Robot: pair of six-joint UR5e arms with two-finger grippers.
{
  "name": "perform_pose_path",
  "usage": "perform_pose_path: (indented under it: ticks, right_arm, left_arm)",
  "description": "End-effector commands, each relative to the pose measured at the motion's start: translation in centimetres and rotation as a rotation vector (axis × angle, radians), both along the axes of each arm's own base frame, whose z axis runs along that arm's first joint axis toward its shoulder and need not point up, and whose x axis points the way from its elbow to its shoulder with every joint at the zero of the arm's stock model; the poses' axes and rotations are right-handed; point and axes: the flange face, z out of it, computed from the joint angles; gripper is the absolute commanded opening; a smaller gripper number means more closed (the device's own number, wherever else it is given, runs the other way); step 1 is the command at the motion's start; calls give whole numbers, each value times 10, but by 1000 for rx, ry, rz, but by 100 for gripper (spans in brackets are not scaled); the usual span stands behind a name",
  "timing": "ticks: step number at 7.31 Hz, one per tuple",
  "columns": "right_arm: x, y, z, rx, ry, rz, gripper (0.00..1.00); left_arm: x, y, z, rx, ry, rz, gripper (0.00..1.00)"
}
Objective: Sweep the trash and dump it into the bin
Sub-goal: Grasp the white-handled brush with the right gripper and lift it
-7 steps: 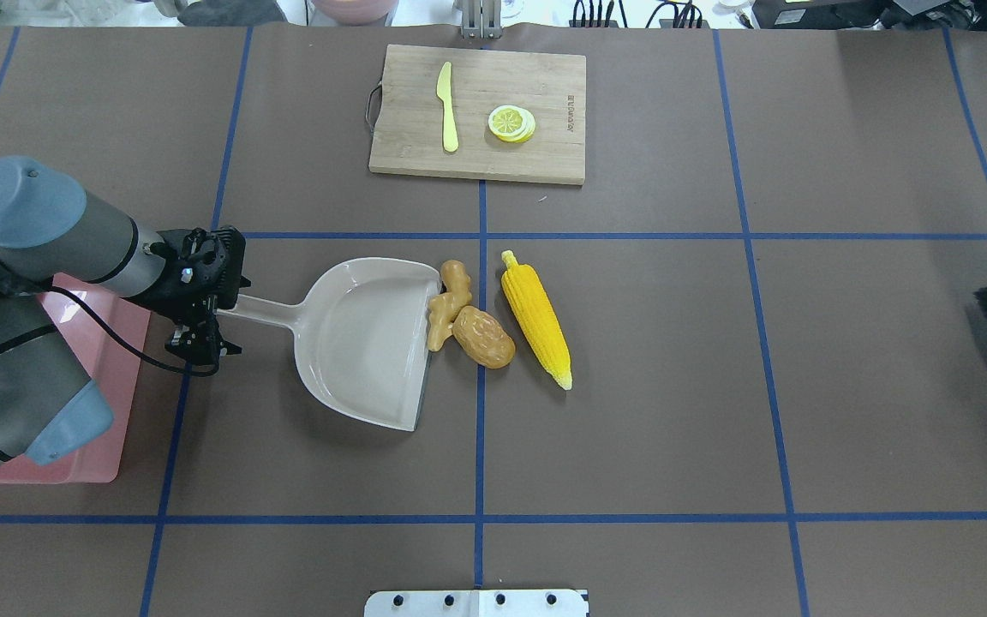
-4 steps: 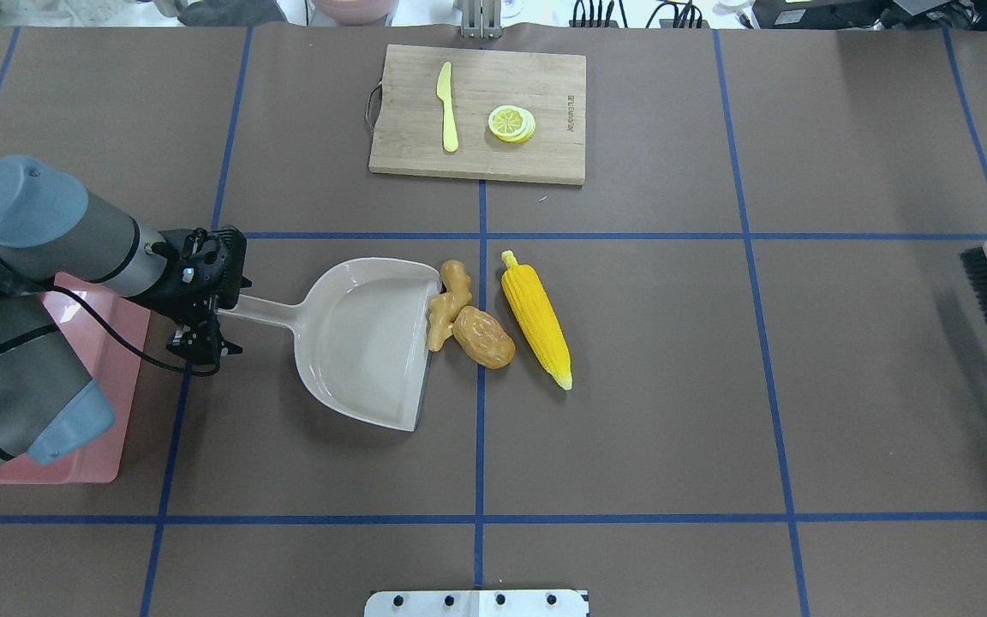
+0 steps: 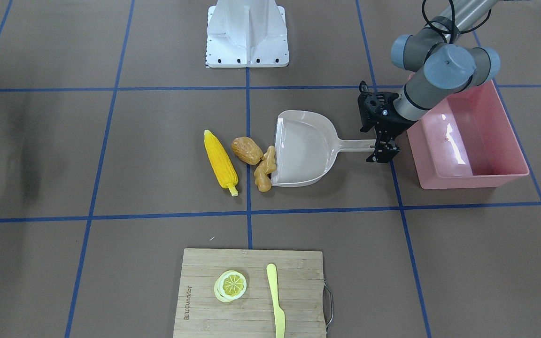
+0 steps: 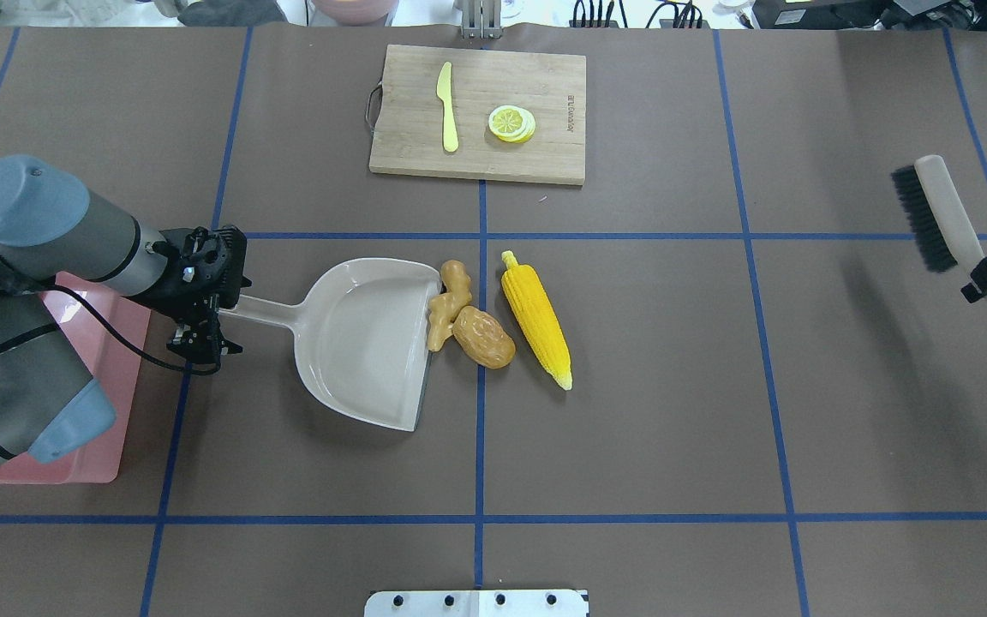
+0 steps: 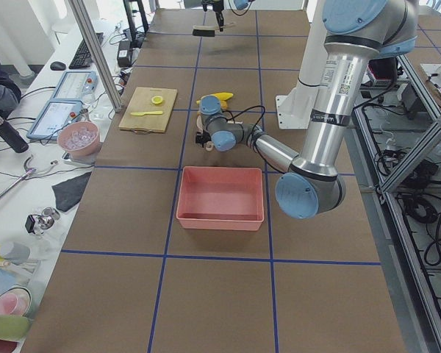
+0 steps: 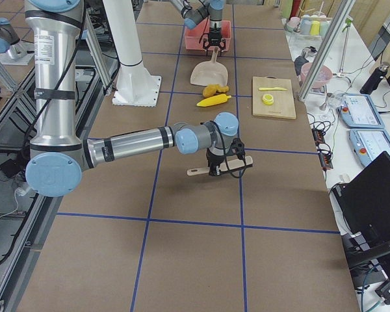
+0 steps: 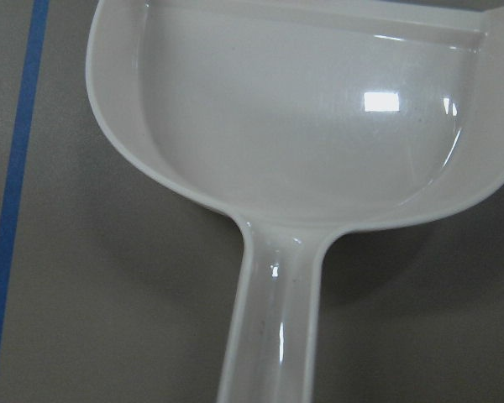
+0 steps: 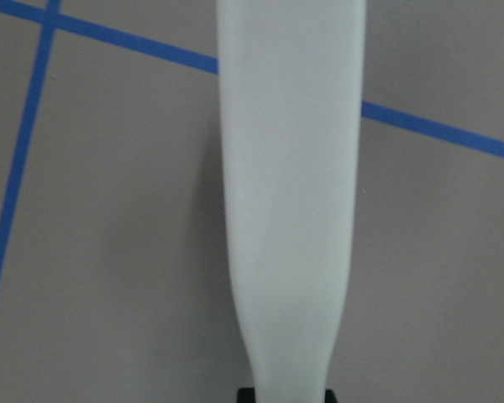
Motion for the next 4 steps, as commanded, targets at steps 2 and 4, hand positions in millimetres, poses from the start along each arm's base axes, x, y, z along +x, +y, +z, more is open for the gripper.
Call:
perform_pose_path:
  ticks: [2,4]
  right_arm:
    - [-64,-31,-68,87,-52,-80,0]
    - [-70,-32,-88,-28,-91,-5,0]
  left_arm:
    - [-6,-2,0,5,9,-5,96]
    - [-17,1,2,32,9,2,96]
